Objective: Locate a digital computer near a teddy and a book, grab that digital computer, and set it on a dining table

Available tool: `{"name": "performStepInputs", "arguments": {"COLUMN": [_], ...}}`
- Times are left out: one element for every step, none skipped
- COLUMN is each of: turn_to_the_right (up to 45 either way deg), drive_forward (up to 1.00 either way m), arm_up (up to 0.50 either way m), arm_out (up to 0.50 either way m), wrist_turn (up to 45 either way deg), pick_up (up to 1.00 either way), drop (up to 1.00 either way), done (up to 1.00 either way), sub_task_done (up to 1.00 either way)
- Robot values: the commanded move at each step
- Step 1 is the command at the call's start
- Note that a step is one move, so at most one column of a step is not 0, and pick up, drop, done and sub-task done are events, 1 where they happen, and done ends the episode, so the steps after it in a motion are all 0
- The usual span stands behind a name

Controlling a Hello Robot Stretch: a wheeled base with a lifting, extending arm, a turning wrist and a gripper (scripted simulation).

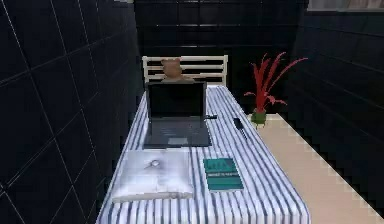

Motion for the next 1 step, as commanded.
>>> {"name": "performStepInputs", "arguments": {"turn_to_the_right": [45.0], "drive_forward": [0.00], "arm_up": [0.00], "arm_out": [0.00], "wrist_turn": [0.0], "pick_up": [0.00], "drop": [0.00], "done": [0.00], "sub_task_done": [0.00]}}
